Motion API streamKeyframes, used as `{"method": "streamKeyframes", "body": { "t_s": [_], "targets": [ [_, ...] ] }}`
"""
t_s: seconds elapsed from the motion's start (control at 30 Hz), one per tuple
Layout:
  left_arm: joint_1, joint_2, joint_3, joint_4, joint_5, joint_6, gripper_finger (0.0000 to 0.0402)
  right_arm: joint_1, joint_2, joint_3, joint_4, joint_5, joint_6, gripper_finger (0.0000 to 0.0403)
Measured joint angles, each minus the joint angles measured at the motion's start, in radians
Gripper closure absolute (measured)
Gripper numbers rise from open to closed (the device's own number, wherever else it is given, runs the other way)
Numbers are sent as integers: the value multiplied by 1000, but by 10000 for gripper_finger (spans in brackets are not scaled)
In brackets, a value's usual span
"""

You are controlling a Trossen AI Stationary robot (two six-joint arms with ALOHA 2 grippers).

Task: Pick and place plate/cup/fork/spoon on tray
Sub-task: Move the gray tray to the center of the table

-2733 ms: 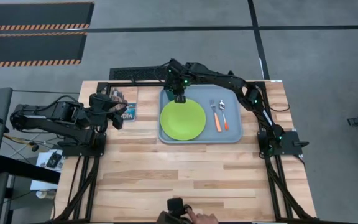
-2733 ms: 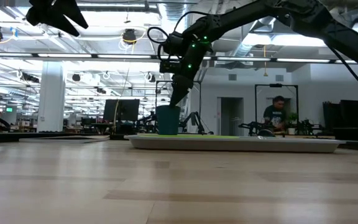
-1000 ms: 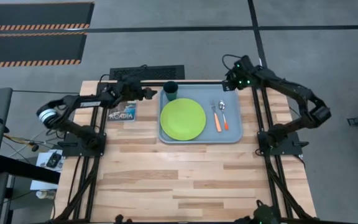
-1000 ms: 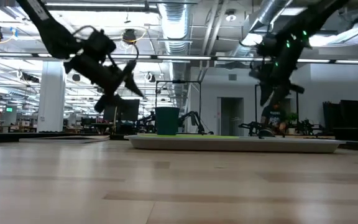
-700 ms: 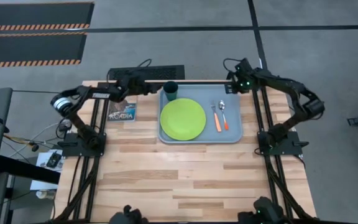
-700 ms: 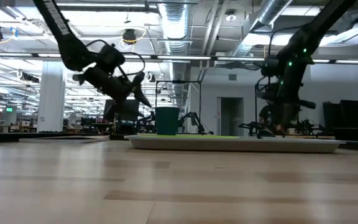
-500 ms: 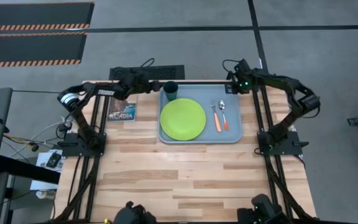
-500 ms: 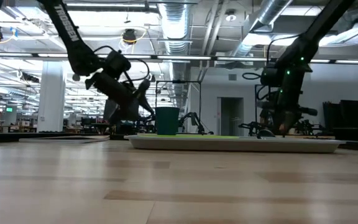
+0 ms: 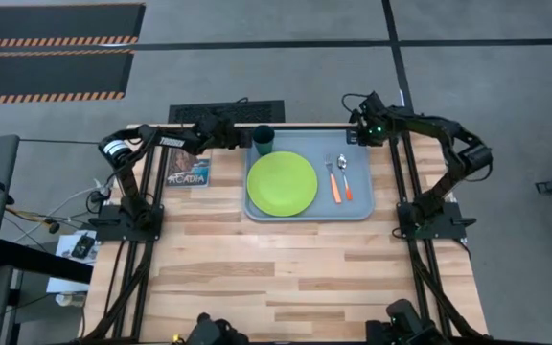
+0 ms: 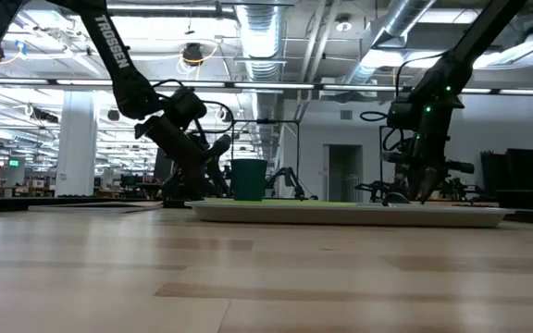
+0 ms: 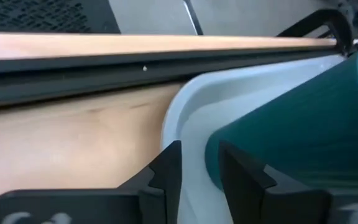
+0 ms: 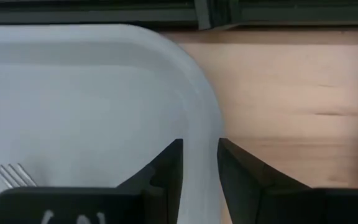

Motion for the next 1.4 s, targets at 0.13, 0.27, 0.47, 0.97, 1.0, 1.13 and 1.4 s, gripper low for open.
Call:
{"method": "streamKeyframes", "body": {
  "t_s": [0.13, 0.27, 0.47, 0.97, 1.0, 1.13, 1.4],
  "targets": [
    [-11, 0, 0, -22, 6, -5, 321, 16, 2, 0, -6, 7, 2, 282],
    [-13, 0, -1, -37, 11, 0, 323, 27, 26, 11, -5, 43, 39, 285],
    [-3, -1, -1, -41, 9, 19, 323, 28, 55, 65, -43, 27, 60, 288],
    [22, -1, -1, -42, 35, 74, 323, 289, -63, 125, -511, 228, 163, 297],
    [23, -1, -1, -42, 37, 72, 323, 303, -63, 112, -505, 226, 184, 297],
    [21, -1, -1, -43, 69, 79, 323, 362, -66, 27, -480, 189, 331, 294],
    [22, -2, -1, -44, 72, 118, 323, 504, -114, -162, -508, 171, 568, 258]
  ]
}}
